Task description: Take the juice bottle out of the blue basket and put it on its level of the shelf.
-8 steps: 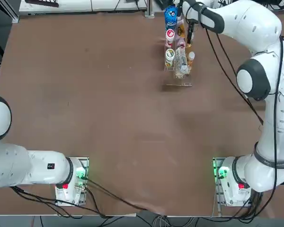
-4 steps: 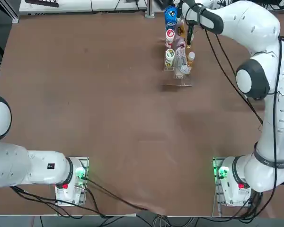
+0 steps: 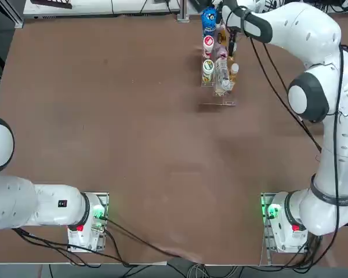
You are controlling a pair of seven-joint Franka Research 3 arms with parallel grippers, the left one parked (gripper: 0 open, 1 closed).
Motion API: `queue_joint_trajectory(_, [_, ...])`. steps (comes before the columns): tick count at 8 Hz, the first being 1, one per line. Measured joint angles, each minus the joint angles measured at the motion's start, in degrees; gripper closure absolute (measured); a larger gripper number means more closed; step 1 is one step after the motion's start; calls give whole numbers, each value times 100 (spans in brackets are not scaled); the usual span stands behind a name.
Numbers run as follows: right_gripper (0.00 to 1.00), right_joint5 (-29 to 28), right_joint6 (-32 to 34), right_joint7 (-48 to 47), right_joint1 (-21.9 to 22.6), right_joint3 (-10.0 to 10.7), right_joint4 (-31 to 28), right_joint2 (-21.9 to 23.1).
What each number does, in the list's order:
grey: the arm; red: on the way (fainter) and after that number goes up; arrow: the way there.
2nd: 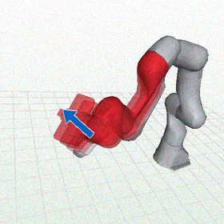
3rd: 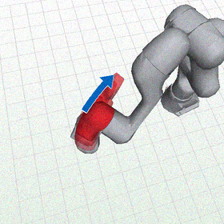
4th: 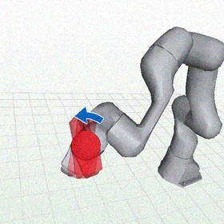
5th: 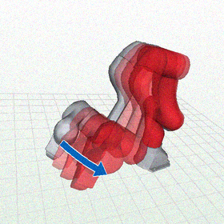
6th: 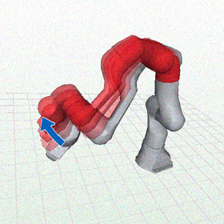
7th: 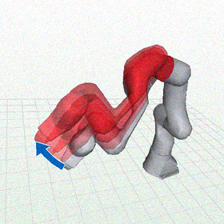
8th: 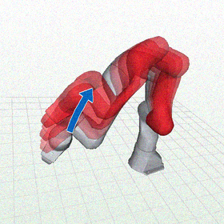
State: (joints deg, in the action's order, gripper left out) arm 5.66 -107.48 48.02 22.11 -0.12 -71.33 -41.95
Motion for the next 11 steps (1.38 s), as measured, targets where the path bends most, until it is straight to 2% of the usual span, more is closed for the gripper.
queue_joint_trajectory(1, [33,0,-10,-96,3,0,8,1])
queue_joint_trajectory(3, [1,1,-5,-285,3,2,44,65])
queue_joint_trajectory(7, [0,1,90,-497,-22,38,91,279])
queue_joint_trajectory(11, [0,1,621,-1797,-44,56,155,988])
